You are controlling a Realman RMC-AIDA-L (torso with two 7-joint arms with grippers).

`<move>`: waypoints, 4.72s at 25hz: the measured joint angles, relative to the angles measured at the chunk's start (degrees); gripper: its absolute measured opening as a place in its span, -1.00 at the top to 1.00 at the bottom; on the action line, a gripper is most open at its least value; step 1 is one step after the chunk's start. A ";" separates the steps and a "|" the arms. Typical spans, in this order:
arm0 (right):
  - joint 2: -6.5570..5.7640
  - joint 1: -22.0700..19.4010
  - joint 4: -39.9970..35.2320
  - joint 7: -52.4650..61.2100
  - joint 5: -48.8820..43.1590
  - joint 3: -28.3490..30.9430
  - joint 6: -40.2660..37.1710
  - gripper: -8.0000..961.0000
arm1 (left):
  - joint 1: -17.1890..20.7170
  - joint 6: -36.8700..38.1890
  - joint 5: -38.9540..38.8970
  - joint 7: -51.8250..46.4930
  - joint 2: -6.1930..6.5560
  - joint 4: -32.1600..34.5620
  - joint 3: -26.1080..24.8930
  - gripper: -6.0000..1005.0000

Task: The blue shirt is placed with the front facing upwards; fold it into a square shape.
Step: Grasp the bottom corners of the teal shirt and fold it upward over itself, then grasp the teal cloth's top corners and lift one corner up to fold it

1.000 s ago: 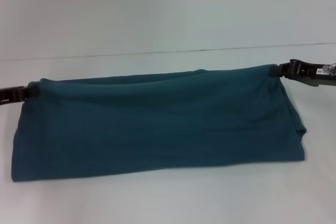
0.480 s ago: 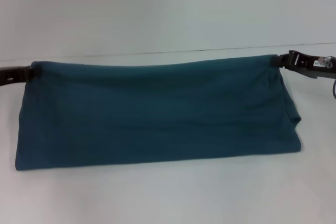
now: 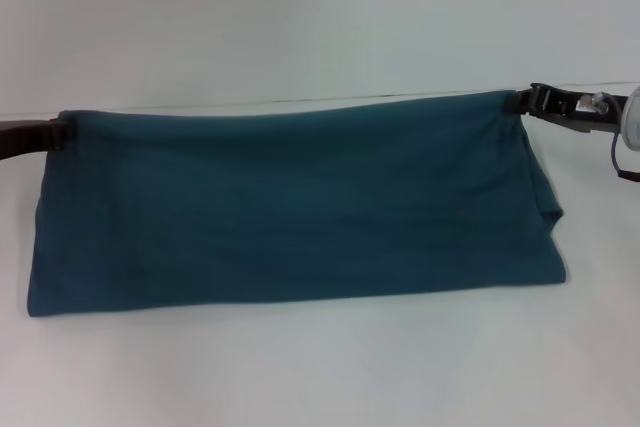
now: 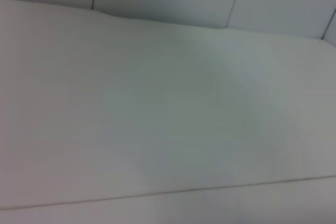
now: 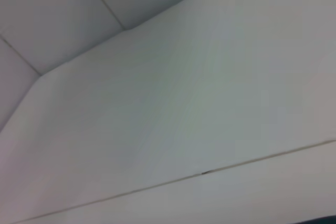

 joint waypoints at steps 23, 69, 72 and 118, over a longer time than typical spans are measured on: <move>3.02 4.32 5.25 -6.39 0.00 -6.47 20.88 0.73 | -2.49 -21.33 -0.16 9.38 -6.48 -1.42 0.05 0.78; 5.07 -12.15 -0.82 -50.82 27.71 -14.05 -14.94 -0.78 | 7.01 6.17 10.09 -22.87 -0.95 8.86 10.55 -0.70; 5.17 -11.85 0.32 -51.84 27.96 -14.54 -14.28 -0.78 | 6.58 6.09 10.43 -22.91 -0.93 8.83 10.55 -0.69; 4.96 -11.08 3.02 -52.04 27.67 -15.18 -11.93 -0.70 | 4.25 2.17 12.77 -24.12 -0.66 2.24 13.09 -0.50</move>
